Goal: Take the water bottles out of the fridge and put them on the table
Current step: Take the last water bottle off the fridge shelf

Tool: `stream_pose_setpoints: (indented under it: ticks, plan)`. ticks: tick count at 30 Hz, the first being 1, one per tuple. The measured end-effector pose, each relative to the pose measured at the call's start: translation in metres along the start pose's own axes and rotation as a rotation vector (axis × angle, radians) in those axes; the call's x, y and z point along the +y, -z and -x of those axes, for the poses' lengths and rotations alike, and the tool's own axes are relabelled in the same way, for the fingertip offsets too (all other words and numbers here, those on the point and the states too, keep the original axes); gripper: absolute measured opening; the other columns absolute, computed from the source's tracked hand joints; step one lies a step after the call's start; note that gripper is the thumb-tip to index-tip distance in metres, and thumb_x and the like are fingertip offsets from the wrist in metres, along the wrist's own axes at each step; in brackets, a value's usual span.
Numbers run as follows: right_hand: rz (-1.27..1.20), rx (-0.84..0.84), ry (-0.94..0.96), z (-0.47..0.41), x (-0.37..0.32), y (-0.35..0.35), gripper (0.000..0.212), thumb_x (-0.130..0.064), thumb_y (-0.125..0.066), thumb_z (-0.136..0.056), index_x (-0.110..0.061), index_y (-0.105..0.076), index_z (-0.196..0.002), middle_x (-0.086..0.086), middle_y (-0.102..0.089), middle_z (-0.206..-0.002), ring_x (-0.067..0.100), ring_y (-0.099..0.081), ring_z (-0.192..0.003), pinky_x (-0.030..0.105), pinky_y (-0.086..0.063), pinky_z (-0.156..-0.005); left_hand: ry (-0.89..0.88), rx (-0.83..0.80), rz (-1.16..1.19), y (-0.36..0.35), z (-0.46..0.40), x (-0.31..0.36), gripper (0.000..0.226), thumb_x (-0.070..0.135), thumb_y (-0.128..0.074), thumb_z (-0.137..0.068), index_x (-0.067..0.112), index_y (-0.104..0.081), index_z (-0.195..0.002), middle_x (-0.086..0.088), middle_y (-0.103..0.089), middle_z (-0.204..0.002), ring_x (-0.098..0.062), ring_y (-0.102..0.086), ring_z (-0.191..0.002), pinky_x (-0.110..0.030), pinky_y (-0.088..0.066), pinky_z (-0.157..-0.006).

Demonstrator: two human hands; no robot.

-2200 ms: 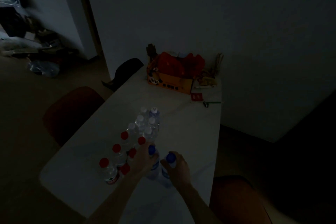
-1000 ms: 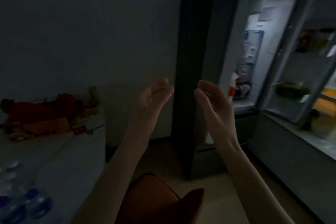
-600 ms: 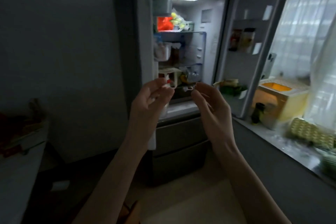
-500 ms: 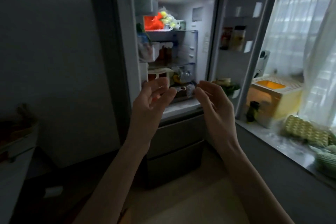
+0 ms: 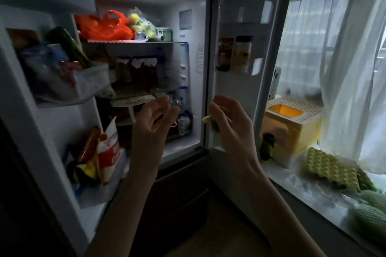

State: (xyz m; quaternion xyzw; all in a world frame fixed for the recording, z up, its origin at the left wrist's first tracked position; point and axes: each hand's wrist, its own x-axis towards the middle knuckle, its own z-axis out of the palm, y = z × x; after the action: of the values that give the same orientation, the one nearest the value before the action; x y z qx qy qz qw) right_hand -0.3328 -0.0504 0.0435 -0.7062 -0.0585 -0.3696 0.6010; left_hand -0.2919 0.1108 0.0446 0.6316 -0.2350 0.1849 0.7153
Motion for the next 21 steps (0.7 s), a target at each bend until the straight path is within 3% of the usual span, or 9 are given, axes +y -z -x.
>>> stream_pose_setpoints:
  ticks: [3,6,11,16,21]
  plan:
    - [0.009,0.035,-0.016,-0.057,0.029,0.004,0.052,-0.061,-0.063,-0.080,-0.031,-0.062,-0.122,-0.007,-0.069,-0.115,0.016,-0.067,-0.108,0.051,-0.056,-0.092,0.001,0.008,0.006,-0.022,-0.049,-0.021,0.049,0.043,-0.066,-0.082,0.021,-0.061,-0.125,0.010,-0.066,-0.118,0.006,-0.061,-0.108,-0.008,-0.047,-0.081]
    - [-0.006,0.024,0.010,-0.114,0.062,-0.001,0.042,-0.052,-0.063,-0.088,-0.029,-0.062,-0.123,-0.010,-0.068,-0.116,0.010,-0.066,-0.109,0.052,-0.056,-0.090,-0.017,0.035,-0.018,-0.037,-0.100,-0.045,0.049,0.043,-0.065,-0.079,0.021,-0.062,-0.123,0.011,-0.067,-0.118,0.005,-0.061,-0.109,-0.009,-0.047,-0.082]
    - [-0.104,-0.005,0.064,-0.195,0.125,-0.025,0.032,-0.034,-0.061,-0.094,-0.017,-0.064,-0.121,-0.008,-0.070,-0.111,0.001,-0.065,-0.104,0.019,-0.052,-0.090,-0.039,0.123,-0.087,-0.061,-0.167,-0.098,0.051,0.045,-0.064,-0.079,0.023,-0.062,-0.125,0.013,-0.066,-0.116,0.008,-0.061,-0.106,-0.007,-0.046,-0.079]
    - [-0.128,-0.166,0.044,-0.288,0.183,-0.057,0.038,-0.048,-0.059,-0.093,-0.027,-0.060,-0.125,-0.014,-0.067,-0.116,-0.002,-0.063,-0.108,0.024,-0.053,-0.094,-0.045,0.246,-0.157,-0.083,-0.236,-0.146,0.046,0.044,-0.068,-0.083,0.025,-0.062,-0.125,0.013,-0.066,-0.117,0.006,-0.061,-0.108,-0.007,-0.047,-0.079]
    - [-0.183,-0.224,-0.025,-0.359,0.225,-0.093,0.040,-0.051,-0.058,-0.092,-0.031,-0.058,-0.128,-0.012,-0.064,-0.124,-0.001,-0.058,-0.114,0.025,-0.049,-0.097,-0.046,0.326,-0.164,-0.091,-0.306,-0.181,0.040,0.035,-0.067,-0.087,0.023,-0.062,-0.125,0.011,-0.066,-0.121,0.004,-0.060,-0.113,-0.012,-0.049,-0.086]
